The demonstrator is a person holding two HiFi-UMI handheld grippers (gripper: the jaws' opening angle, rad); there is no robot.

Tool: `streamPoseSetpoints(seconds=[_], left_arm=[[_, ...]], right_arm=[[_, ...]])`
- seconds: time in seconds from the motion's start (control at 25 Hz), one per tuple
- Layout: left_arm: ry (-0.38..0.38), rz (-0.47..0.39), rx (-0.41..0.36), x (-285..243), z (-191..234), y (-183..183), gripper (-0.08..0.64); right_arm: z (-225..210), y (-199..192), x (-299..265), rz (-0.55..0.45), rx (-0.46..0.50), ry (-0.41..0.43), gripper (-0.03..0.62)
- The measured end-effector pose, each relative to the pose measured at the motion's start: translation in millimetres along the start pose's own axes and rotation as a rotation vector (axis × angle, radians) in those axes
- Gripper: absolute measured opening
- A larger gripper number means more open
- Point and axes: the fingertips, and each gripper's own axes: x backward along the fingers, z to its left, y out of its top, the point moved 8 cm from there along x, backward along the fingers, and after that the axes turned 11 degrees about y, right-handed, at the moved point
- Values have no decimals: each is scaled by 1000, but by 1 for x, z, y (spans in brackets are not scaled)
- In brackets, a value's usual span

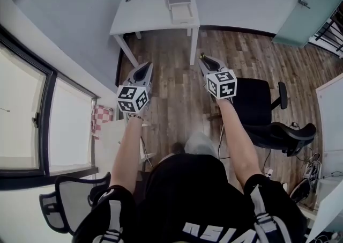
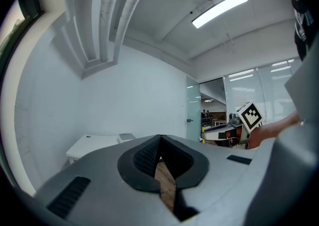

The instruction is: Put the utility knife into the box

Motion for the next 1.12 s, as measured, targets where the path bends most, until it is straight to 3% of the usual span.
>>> streamPoseSetpoints(seconds=[0.48,1.12], left_arm=[[-14,13,18,-51,21,-5,26],[5,26,31,-161,62,2,25]], right_arm=[[-32,6,-47,18,6,11,74],[-122,29,-131,26,14,21,74]])
